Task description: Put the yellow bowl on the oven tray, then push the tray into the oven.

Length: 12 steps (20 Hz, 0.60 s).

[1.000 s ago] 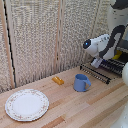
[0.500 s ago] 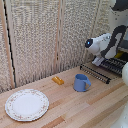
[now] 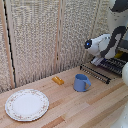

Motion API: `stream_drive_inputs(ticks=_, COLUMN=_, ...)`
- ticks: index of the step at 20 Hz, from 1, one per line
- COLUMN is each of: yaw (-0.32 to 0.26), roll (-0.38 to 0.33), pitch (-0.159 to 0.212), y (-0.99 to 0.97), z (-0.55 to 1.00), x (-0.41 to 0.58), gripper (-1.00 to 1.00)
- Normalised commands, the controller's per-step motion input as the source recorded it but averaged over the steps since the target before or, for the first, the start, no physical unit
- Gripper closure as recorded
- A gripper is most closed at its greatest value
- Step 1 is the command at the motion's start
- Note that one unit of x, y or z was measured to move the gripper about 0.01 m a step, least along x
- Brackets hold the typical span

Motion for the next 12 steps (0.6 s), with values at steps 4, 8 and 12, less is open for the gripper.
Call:
stream_drive_inputs(ticks=4, yaw=0.020, roll=-0.045, pitch=-0.003, y=-0.02, z=0.39, x=0.143, gripper=-1.00)
stream_drive_inputs(ticks=8, yaw=0.000, roll=0.070, pitch=0.037, y=0.18, z=0.34, x=0.239, gripper=-1.00)
stream_drive_inputs(ticks=12, yaw=-0.017, roll=0.125, pitch=0.200, y=0.45, z=0.16, x=0.251, gripper=-1.00)
